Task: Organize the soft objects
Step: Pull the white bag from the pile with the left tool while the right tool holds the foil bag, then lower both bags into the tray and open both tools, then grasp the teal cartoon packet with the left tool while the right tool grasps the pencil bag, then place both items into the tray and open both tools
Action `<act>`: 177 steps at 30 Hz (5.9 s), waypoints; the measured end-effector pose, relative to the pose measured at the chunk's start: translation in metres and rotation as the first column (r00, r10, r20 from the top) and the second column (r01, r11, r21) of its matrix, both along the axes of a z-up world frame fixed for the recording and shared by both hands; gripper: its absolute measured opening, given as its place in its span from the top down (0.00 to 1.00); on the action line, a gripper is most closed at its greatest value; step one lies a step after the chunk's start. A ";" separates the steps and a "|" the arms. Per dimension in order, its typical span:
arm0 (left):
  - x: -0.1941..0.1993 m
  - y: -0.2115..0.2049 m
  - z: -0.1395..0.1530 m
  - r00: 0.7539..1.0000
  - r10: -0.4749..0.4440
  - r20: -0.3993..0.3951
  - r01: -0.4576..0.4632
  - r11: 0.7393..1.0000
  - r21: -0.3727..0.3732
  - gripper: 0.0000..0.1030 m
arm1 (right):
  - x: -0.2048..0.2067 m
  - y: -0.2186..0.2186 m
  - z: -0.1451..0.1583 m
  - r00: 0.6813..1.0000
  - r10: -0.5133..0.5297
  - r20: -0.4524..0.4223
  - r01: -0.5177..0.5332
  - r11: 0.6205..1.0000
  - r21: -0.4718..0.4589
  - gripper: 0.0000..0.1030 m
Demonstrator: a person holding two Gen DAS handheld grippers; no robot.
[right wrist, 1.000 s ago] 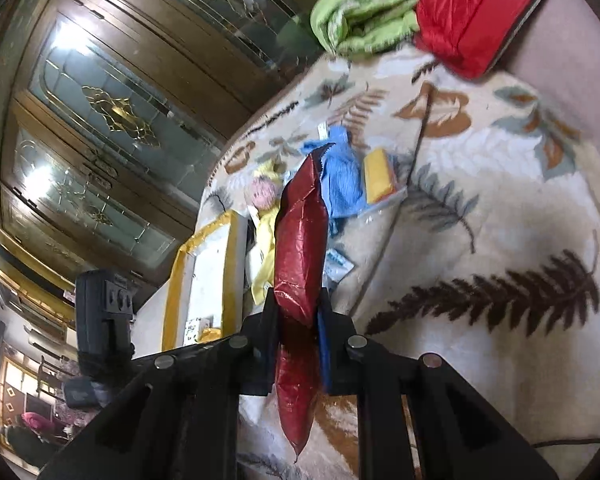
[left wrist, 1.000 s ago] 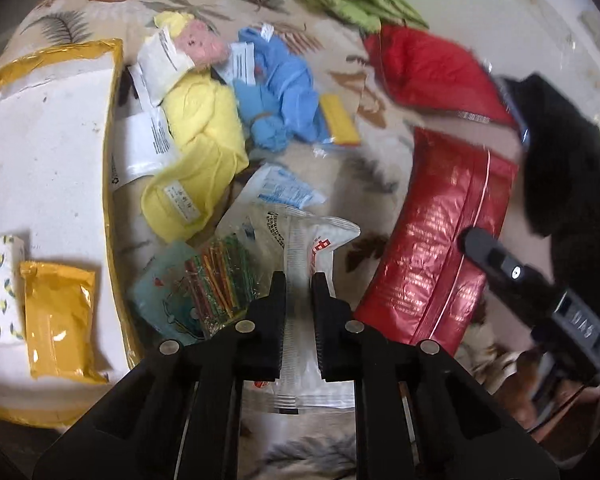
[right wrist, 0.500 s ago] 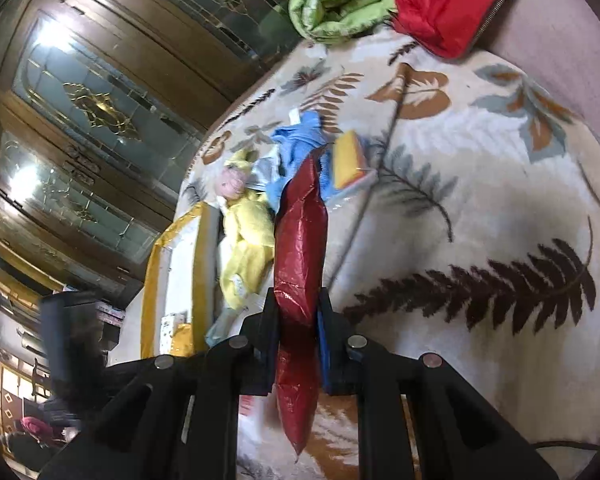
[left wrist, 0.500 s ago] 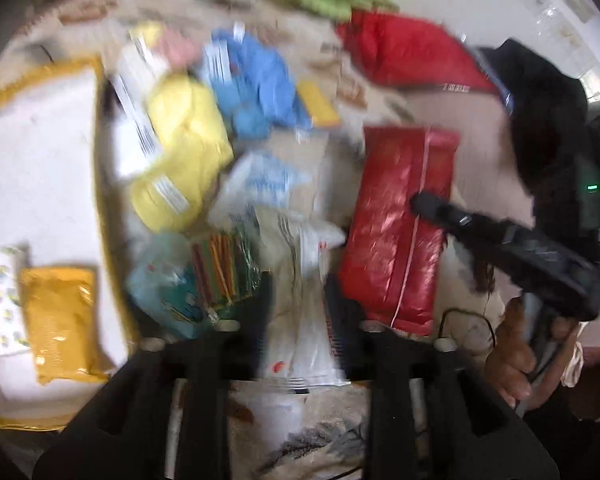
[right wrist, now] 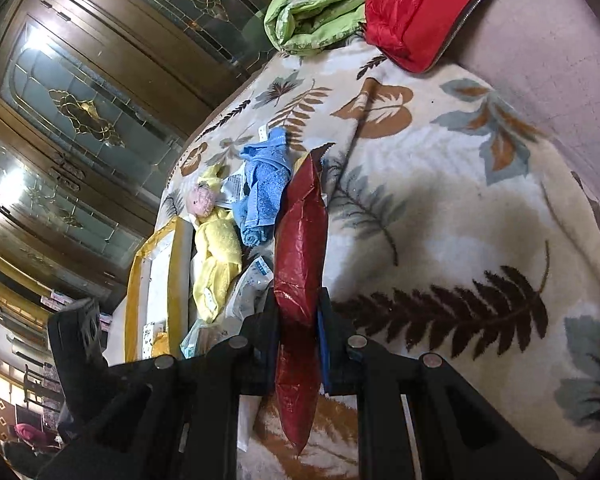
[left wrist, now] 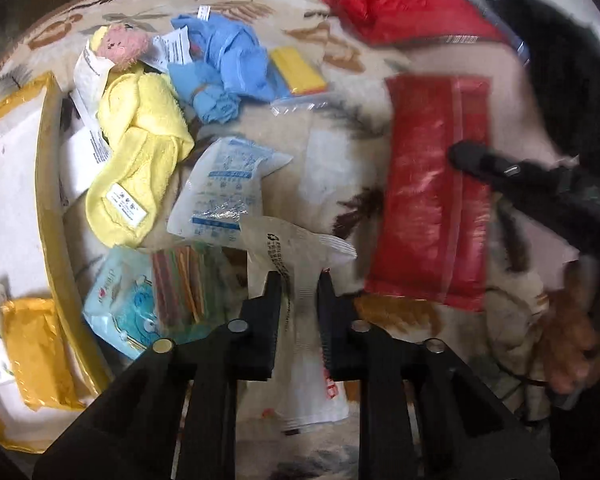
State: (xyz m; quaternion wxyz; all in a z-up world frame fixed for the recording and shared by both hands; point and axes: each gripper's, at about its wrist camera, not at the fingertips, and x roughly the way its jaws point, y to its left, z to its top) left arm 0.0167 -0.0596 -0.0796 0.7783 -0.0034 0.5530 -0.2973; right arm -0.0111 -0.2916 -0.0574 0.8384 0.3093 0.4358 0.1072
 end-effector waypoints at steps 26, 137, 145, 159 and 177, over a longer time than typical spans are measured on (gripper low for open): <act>0.052 0.246 0.081 0.824 0.543 0.161 -0.523 0.838 -0.155 0.89 | 0.083 0.216 0.050 0.901 0.397 0.177 -0.419 0.902 0.107 0.86; 0.008 0.254 0.047 0.803 0.591 -0.071 -0.573 0.735 -0.364 0.94 | 0.031 0.166 -0.001 0.933 0.361 0.008 -0.361 0.932 0.037 0.80; 0.011 0.281 0.034 0.755 0.655 -0.027 -0.641 0.729 -0.240 0.94 | 0.055 0.247 -0.001 0.870 0.493 -0.004 -0.493 0.870 -0.012 0.80; 0.035 0.263 0.006 0.777 0.630 -0.007 -0.629 0.774 -0.069 0.89 | 0.078 0.290 -0.034 0.875 0.475 -0.093 -0.484 0.865 -0.133 0.76; -0.014 0.235 0.049 0.804 0.577 0.144 -0.549 0.813 -0.191 0.46 | 0.018 0.158 -0.010 0.954 0.299 0.031 -0.297 0.953 -0.062 0.35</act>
